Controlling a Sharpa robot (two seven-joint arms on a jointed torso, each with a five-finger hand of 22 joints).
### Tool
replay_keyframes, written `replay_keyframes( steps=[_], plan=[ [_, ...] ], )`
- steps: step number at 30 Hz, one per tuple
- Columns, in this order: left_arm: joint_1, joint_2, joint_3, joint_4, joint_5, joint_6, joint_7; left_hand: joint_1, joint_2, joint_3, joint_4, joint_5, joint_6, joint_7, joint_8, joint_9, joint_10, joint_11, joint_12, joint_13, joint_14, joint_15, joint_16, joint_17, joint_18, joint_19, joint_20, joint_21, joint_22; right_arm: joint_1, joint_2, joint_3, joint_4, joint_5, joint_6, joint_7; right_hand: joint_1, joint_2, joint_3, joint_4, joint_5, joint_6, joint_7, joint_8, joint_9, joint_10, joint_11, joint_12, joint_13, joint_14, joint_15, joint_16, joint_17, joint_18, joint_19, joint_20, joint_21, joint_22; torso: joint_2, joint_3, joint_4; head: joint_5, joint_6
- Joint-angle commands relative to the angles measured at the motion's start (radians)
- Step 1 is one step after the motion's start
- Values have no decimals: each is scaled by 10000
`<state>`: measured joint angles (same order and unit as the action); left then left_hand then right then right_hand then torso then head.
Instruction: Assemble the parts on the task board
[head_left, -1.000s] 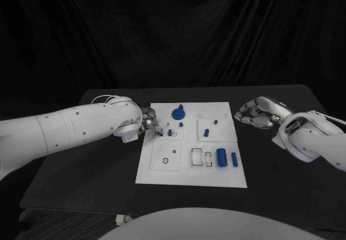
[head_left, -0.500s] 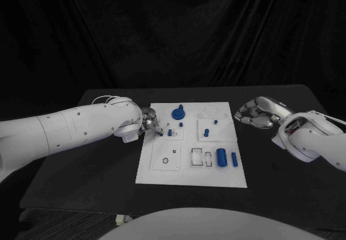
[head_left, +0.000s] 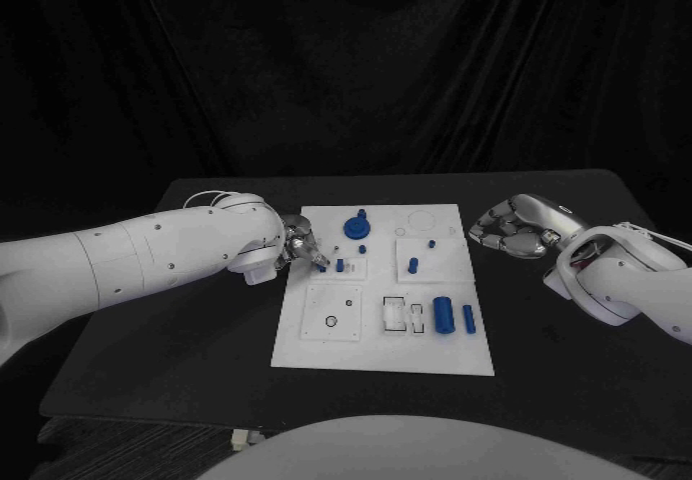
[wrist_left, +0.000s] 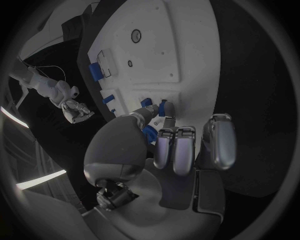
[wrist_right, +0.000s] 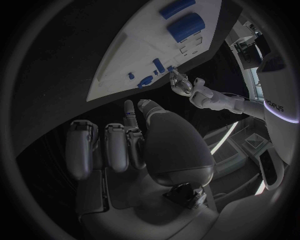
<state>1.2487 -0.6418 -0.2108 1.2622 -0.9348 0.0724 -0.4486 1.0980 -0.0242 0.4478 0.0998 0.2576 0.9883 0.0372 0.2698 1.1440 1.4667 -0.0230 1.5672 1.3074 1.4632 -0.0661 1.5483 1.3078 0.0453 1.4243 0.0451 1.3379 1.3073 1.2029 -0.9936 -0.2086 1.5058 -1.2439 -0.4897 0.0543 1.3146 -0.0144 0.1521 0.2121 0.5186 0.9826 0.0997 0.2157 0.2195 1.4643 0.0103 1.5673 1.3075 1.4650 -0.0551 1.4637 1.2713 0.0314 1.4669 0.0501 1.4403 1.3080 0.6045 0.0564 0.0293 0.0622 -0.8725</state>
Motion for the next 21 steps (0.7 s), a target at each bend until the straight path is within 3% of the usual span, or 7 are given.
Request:
replay_keyframes(
  steps=[1, 8, 9, 10, 21],
  plan=[
    [-64, 57, -20, 6, -121, 235, 123, -97, 17, -119, 26, -161, -56, 44, -50, -28, 1041, -11, 36, 2634, 773, -16, -52, 2165, 137, -44, 5, -64, 1852, -39, -4, 6, 13, 5, 49, -114, 77, 0, 65, 13, 45, -60, -13, -61, 19, 1065, 81, 35, 2633, 528, 41, -62, -43, 49, 365, 81, -39, 2144, -2, 1, -2, -9, -2],
    [-65, 47, -20, -7, -546, 280, 189, -37, -6, -365, 23, -603, -119, 62, -128, -65, 1041, 6, 36, 2634, 767, -6, -57, 2157, 138, -51, 17, -81, 1848, -67, -4, 6, 3, 6, 74, -124, 77, 0, 65, 13, 45, -60, -13, -61, 19, 1065, 81, 35, 2633, 528, 41, -62, -43, 49, 365, 81, -39, 2144, -4, 2, 1, 0, -2],
    [-65, 48, -20, -9, -574, 288, 196, -70, -6, -501, 74, -902, -147, 83, -162, -82, 1041, 21, 36, 2634, 767, 8, -57, 2157, 136, -48, 26, -79, 1850, -72, -4, 6, 2, 6, 78, -127, 77, 0, 65, 13, 45, -60, -13, -61, 19, 1065, 81, 35, 2633, 528, 41, -62, -43, 49, 365, 81, -39, 2144, -4, 2, 0, 1, -2],
    [-65, 48, -20, -11, -596, 299, 200, -93, -2, -577, 108, -999, -151, 93, -173, -88, 1041, 30, 36, 2634, 768, 14, -56, 2157, 137, -49, 32, -82, 1849, -76, -4, 6, 1, 6, 83, -130, 77, 0, 65, 13, 45, -60, -13, -61, 19, 1065, 81, 35, 2633, 528, 41, -62, -43, 49, 365, 81, -39, 2144, -5, 2, 0, 4, -2],
    [-66, 68, -20, -49, -664, 349, 130, -439, 97, -1315, 587, -1378, -124, 151, -229, -128, 1041, 83, 36, 2634, 785, 61, -40, 2183, 132, -27, 74, -64, 1858, -100, 10, 6, -8, 6, 123, -157, 76, 2, 76, 6, 49, -60, -13, -62, 20, 1065, 81, 35, 2633, 529, 41, -62, -39, 50, 363, 81, -44, 2142, -3, 1, 1, 20, -2]
  ],
)
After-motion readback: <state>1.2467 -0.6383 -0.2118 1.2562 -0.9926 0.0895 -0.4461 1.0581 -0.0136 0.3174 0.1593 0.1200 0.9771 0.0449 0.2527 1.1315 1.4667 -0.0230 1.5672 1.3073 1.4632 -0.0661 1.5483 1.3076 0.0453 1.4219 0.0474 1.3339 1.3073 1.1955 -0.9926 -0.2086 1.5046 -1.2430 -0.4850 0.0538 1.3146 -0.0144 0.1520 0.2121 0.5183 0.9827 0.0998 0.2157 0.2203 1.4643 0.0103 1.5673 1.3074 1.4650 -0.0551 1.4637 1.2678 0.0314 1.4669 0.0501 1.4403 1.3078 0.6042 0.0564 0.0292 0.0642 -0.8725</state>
